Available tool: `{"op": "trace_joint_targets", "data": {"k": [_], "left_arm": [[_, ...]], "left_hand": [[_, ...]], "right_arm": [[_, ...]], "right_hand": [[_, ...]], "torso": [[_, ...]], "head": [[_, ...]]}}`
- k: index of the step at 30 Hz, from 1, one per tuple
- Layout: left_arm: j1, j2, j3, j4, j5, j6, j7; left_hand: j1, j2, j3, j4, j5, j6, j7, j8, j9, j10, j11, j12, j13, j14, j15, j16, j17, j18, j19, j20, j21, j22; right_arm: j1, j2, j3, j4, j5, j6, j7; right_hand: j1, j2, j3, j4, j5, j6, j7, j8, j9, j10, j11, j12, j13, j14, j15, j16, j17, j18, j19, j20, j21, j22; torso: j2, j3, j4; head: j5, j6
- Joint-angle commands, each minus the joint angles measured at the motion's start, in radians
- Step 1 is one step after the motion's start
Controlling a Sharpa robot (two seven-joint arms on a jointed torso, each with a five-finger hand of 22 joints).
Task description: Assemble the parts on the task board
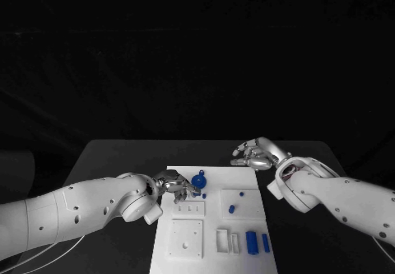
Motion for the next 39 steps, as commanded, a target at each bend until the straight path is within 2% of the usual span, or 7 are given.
{"op": "trace_joint_targets", "data": {"k": [1,5,24,25,26,28,39], "left_arm": [[0.001,0.007,0.000,0.008,-0.181,-0.022,-0.144],[0.001,0.020,-0.001,0.006,-0.294,-0.019,-0.224],[0.002,0.073,-0.041,-0.024,-0.523,0.009,-0.337],[0.002,0.075,-0.042,-0.025,-0.523,0.006,-0.334],[0.002,0.078,-0.043,-0.026,-0.524,0.001,-0.333],[0.002,0.082,-0.044,-0.027,-0.526,-0.003,-0.330],[0.001,0.113,-0.047,-0.052,-0.531,-0.007,-0.331]], "left_hand": [[0.019,0.008,0.000,-0.004,0.008,0.041,-0.031,0.000,0.076,0.030,-0.024,-0.006,-0.001,0.031,-0.022,-0.001,-0.001,0.000,0.006,-0.165,0.003,-0.001],[0.023,-0.009,0.002,-0.003,0.087,0.070,-0.042,0.007,0.086,0.068,-0.037,0.004,0.008,0.065,-0.032,0.016,0.007,0.007,0.034,-0.171,0.018,0.002],[0.010,-0.010,0.005,-0.006,0.197,0.115,-0.060,0.007,0.115,0.110,-0.054,0.033,0.049,0.103,-0.044,0.048,0.032,0.023,0.061,-0.181,0.046,0.015],[0.018,-0.032,0.062,0.002,0.138,0.117,-0.059,0.004,0.118,0.109,-0.055,0.035,0.053,0.104,-0.046,0.048,0.034,0.023,0.065,-0.181,0.043,0.012],[0.043,-0.069,0.155,0.019,0.004,0.120,-0.063,0.004,0.122,0.108,-0.056,0.035,0.057,0.103,-0.047,0.048,0.035,0.027,0.067,-0.182,0.038,0.009],[-0.048,-0.083,0.286,0.003,-0.012,0.131,-0.060,-0.006,0.132,0.113,-0.055,0.034,0.065,0.114,-0.046,0.045,0.038,0.022,0.087,-0.182,0.047,0.011],[-0.063,-0.082,0.299,0.000,-0.005,0.134,-0.062,-0.006,0.138,0.117,-0.054,0.037,0.069,0.116,-0.047,0.046,0.041,0.024,0.090,-0.184,0.050,0.013]], "right_arm": [[0.018,0.000,0.009,-0.019,0.020,-0.003,0.021],[0.044,0.006,0.015,-0.053,0.022,0.003,0.019],[0.059,0.035,0.016,-0.096,0.023,0.019,0.016],[0.059,0.036,0.016,-0.095,0.023,0.019,0.016],[0.059,0.036,0.016,-0.095,0.023,0.020,0.016],[0.059,0.037,0.016,-0.095,0.023,0.020,0.015],[0.059,0.040,0.016,-0.092,0.023,0.025,0.013]], "right_hand": [[-0.009,0.005,-0.005,0.001,0.007,-0.021,0.013,-0.004,0.001,-0.006,0.001,0.005,-0.001,-0.006,0.002,-0.003,-0.001,0.064,-0.004,0.002,-0.007,0.013],[-0.010,0.005,-0.006,0.002,0.009,-0.021,0.013,-0.004,0.001,-0.007,0.001,0.005,-0.002,-0.007,0.003,-0.003,-0.001,0.064,-0.005,0.002,-0.007,0.013],[-0.011,0.006,-0.009,0.011,0.037,-0.022,0.014,-0.005,0.003,-0.011,0.002,0.007,-0.007,-0.013,0.003,-0.004,-0.002,0.064,-0.010,0.006,-0.011,0.014],[-0.011,0.006,-0.009,0.012,0.038,-0.022,0.014,-0.005,0.003,-0.011,0.002,0.007,-0.007,-0.013,0.003,-0.004,-0.002,0.064,-0.011,0.006,-0.011,0.014],[-0.011,0.006,-0.010,0.012,0.041,-0.022,0.014,-0.005,0.003,-0.011,0.002,0.007,-0.008,-0.013,0.003,-0.004,-0.002,0.064,-0.011,0.006,-0.011,0.014],[-0.010,0.007,-0.010,0.013,0.046,-0.021,0.013,-0.005,0.003,-0.011,0.002,0.008,-0.008,-0.014,0.003,-0.003,-0.002,0.064,-0.011,0.006,-0.011,0.015],[-0.009,0.007,-0.012,0.015,0.062,-0.021,0.013,-0.005,0.004,-0.012,0.002,0.010,-0.011,-0.014,0.003,-0.002,-0.002,0.064,-0.011,0.006,-0.011,0.016]], "torso": [[0.000,-0.0007,0.0018],[0.000,-0.0023,0.0021],[-0.001,-0.0029,0.0051],[0.000,-0.0025,0.0051],[0.000,-0.0022,0.0045],[0.000,-0.0022,0.0039],[-0.001,-0.0019,0.0039]], "head": [[-0.001,-0.006],[-0.003,-0.013],[0.010,-0.040],[0.011,-0.040],[0.012,-0.041],[0.011,-0.042],[0.011,-0.044]]}}
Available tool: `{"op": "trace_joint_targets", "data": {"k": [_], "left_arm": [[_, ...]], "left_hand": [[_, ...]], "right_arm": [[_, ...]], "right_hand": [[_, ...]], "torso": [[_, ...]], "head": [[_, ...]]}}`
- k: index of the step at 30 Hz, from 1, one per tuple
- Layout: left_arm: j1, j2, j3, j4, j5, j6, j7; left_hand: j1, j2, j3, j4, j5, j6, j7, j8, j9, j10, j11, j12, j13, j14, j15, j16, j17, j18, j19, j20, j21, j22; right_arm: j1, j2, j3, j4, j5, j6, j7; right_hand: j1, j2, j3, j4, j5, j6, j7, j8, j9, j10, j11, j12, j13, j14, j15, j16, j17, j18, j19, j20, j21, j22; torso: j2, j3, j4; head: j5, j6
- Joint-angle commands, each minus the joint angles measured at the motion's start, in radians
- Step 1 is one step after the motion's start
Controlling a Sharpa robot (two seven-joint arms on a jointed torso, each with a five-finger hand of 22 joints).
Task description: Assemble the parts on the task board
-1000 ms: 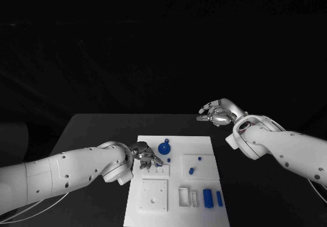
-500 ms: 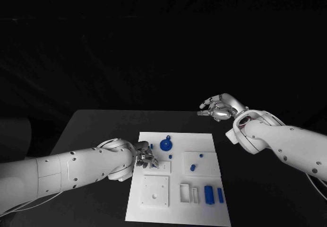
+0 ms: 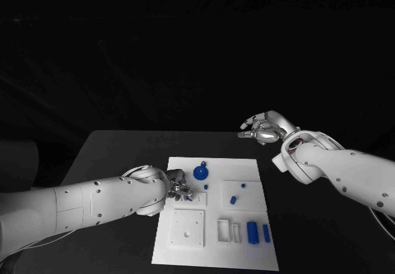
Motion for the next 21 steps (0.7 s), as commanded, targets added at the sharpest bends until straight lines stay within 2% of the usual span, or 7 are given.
{"op": "trace_joint_targets", "data": {"k": [1,21], "left_arm": [[0.000,0.009,0.000,-0.006,-0.013,-0.004,-0.002],[-0.006,0.033,-0.003,-0.034,-0.017,-0.001,-0.007]], "left_hand": [[-0.002,0.014,0.053,-0.045,0.009,0.089,-0.080,0.002,0.051,0.064,-0.058,0.005,0.002,0.071,-0.064,0.001,0.002,0.008,0.006,-0.165,0.004,0.001],[-0.021,0.016,0.068,-0.048,0.048,0.098,-0.086,0.012,0.071,0.069,-0.061,0.024,0.020,0.077,-0.070,0.013,0.012,0.013,0.010,-0.169,0.016,0.008]], "right_arm": [[0.000,0.002,0.000,0.002,0.001,0.016,0.007],[0.000,0.004,0.000,0.007,0.001,0.023,0.004]], "right_hand": [[-0.005,0.003,-0.002,0.004,0.005,-0.007,0.013,-0.005,0.001,-0.005,0.002,0.006,-0.002,-0.004,0.000,-0.001,-0.001,0.064,-0.005,0.001,-0.003,0.016],[-0.008,0.005,-0.005,0.007,0.014,-0.007,0.013,-0.005,0.002,-0.006,0.002,0.008,-0.004,-0.004,0.000,-0.001,-0.001,0.064,-0.005,0.001,-0.003,0.016]], "torso": [[0.000,0.0004,0.0000],[0.000,-0.0006,0.0009]], "head": [[0.000,0.000],[-0.002,-0.003]]}}
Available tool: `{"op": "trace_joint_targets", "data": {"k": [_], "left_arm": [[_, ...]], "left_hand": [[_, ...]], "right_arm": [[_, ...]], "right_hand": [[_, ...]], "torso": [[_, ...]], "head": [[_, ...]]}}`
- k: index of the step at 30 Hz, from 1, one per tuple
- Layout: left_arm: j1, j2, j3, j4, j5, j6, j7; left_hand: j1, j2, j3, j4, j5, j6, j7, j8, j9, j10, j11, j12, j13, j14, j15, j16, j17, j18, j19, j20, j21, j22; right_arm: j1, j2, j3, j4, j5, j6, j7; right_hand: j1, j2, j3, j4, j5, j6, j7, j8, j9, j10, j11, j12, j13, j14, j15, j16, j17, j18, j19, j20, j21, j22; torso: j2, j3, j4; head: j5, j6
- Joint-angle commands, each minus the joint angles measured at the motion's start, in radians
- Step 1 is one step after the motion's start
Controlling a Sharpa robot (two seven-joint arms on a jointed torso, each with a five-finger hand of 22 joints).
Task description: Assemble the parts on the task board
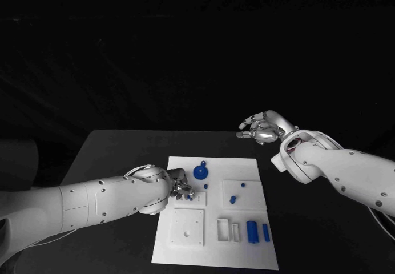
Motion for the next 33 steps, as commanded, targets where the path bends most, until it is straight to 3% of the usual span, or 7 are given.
{"op": "trace_joint_targets", "data": {"k": [1,33], "left_arm": [[-0.003,0.005,0.000,-0.004,-0.011,-0.002,0.000],[-0.015,0.014,-0.001,-0.018,-0.021,-0.019,0.013]], "left_hand": [[-0.002,0.010,0.061,-0.048,0.005,0.090,-0.084,0.006,0.014,0.060,-0.060,0.004,0.001,0.069,-0.071,0.004,0.001,0.015,0.010,-0.169,0.005,0.001],[-0.006,0.008,0.064,-0.046,0.002,0.090,-0.085,0.010,0.020,0.059,-0.061,0.009,0.006,0.070,-0.074,0.007,0.004,0.017,0.013,-0.171,0.008,0.003]], "right_arm": [[0.000,0.001,0.000,0.002,0.001,0.015,0.005],[0.000,0.004,0.000,0.003,0.001,0.018,0.005]], "right_hand": [[-0.008,0.005,-0.002,0.005,0.006,-0.003,0.013,-0.005,0.001,-0.006,0.002,0.004,-0.002,-0.004,0.000,-0.001,-0.001,0.064,-0.003,-0.001,-0.003,0.017],[-0.011,0.008,-0.003,0.010,0.016,-0.003,0.012,-0.004,0.002,-0.007,0.001,0.006,-0.004,-0.005,0.000,0.000,-0.001,0.064,-0.004,0.000,-0.004,0.017]], "torso": [[0.000,-0.0004,0.0004],[0.000,0.0009,0.0003]], "head": [[0.000,-0.001],[-0.004,0.001]]}}
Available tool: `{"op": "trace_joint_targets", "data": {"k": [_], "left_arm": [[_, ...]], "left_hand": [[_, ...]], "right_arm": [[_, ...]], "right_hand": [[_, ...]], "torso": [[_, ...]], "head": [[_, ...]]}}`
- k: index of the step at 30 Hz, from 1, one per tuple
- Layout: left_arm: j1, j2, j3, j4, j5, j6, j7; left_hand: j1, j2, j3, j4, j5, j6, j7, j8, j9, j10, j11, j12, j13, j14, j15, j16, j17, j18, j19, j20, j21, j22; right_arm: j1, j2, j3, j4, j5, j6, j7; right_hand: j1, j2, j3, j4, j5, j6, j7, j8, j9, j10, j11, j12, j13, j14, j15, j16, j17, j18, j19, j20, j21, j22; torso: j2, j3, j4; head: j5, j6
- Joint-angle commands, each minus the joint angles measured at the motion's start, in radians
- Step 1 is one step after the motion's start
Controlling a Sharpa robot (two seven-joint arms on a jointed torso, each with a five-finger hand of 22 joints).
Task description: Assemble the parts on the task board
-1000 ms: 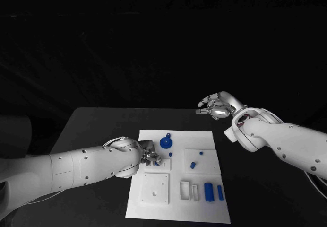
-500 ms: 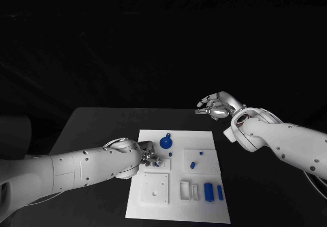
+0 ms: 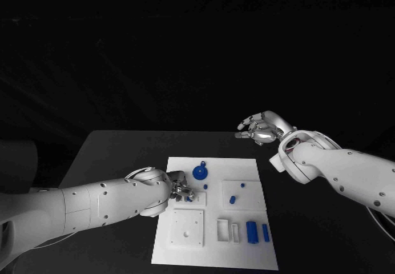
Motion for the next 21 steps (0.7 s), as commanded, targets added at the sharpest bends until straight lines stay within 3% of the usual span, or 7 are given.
{"op": "trace_joint_targets", "data": {"k": [1,21], "left_arm": [[-0.001,0.000,0.000,0.004,-0.010,-0.019,0.012],[-0.010,0.004,0.000,-0.001,-0.025,-0.051,0.018]], "left_hand": [[0.004,0.010,0.058,-0.045,0.002,0.087,-0.079,0.005,0.002,0.053,-0.063,0.003,0.001,0.065,-0.073,0.004,0.001,0.009,0.006,-0.171,0.004,0.001],[0.006,0.012,0.062,-0.046,0.005,0.086,-0.080,0.006,0.004,0.052,-0.063,0.003,0.002,0.065,-0.073,0.004,0.001,0.010,0.007,-0.172,0.004,0.001]], "right_arm": [[0.000,0.001,0.000,0.002,0.000,0.012,0.006],[0.000,0.001,0.000,0.002,0.001,0.016,0.004]], "right_hand": [[-0.008,0.004,-0.001,0.007,0.005,-0.004,0.009,-0.004,0.002,-0.007,0.001,0.006,-0.001,-0.005,0.000,0.000,-0.001,0.064,-0.003,-0.001,-0.004,0.016],[-0.009,0.004,-0.001,0.009,0.008,-0.003,0.009,-0.004,0.002,-0.007,0.001,0.006,-0.002,-0.005,0.000,0.000,-0.001,0.064,-0.003,-0.001,-0.004,0.016]], "torso": [[0.000,-0.0001,0.0000],[0.000,0.0000,0.0000]], "head": [[0.000,0.000],[0.000,0.004]]}}
